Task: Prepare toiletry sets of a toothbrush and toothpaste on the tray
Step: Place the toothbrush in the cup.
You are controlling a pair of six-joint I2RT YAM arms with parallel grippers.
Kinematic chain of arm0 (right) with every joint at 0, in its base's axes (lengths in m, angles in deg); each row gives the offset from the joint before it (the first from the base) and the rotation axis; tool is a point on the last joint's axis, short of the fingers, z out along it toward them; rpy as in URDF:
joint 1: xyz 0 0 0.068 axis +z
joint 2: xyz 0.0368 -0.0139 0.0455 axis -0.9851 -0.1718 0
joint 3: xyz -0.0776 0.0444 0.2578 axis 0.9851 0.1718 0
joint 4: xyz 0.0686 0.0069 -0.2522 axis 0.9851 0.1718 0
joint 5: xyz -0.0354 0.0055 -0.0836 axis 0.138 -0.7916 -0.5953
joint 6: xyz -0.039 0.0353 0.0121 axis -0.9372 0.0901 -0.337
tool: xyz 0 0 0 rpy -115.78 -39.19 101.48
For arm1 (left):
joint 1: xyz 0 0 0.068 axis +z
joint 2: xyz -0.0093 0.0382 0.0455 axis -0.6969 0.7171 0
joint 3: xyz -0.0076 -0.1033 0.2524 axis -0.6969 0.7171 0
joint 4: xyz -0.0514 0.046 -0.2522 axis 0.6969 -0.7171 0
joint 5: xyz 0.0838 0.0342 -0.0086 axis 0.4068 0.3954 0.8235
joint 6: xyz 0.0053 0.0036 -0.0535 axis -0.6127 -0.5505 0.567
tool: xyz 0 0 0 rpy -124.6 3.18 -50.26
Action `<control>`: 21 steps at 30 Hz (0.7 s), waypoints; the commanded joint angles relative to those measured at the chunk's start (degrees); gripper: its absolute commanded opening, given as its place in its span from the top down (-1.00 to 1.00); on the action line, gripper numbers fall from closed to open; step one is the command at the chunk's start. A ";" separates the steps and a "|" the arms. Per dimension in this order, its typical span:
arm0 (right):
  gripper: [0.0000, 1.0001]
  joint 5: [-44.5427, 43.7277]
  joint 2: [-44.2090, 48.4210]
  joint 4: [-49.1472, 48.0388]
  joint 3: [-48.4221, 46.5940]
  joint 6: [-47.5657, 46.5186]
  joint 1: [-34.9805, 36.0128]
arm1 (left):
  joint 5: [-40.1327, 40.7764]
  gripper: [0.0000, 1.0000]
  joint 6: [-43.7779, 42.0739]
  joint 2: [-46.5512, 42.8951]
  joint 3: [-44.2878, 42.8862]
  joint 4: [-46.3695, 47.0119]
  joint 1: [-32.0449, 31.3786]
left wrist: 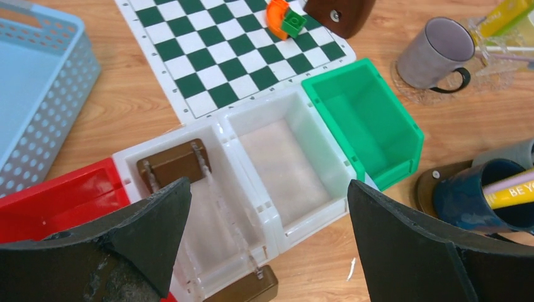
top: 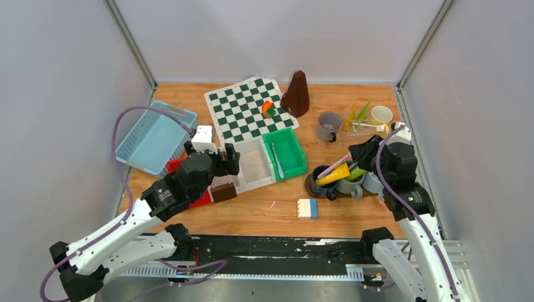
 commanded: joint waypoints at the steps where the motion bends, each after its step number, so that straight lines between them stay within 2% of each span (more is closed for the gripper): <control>1: 1.00 4.43 -1.90 -4.91 1.84 1.69 0.15 | 4.98 -1.00 3.08 -4.11 1.50 -3.87 0.43; 5: 0.99 7.56 -3.62 -6.91 3.81 2.82 0.15 | 5.72 -1.00 3.71 -5.73 2.58 -5.33 0.50; 7: 0.92 8.66 -3.98 -7.88 4.83 3.50 0.13 | 5.82 -1.00 3.87 -5.96 2.75 -5.49 0.52; 15: 0.18 8.85 -2.76 -7.77 6.13 4.40 0.10 | 5.80 -1.00 3.38 -4.54 2.38 -4.61 0.51; 18: -0.03 6.70 -0.52 -6.75 5.57 3.73 0.16 | 5.16 -1.00 3.39 -2.70 1.32 -3.92 1.06; 21: -0.11 4.05 1.89 -5.22 4.46 2.48 0.17 | 3.12 -1.00 3.57 -0.38 0.04 -3.35 2.63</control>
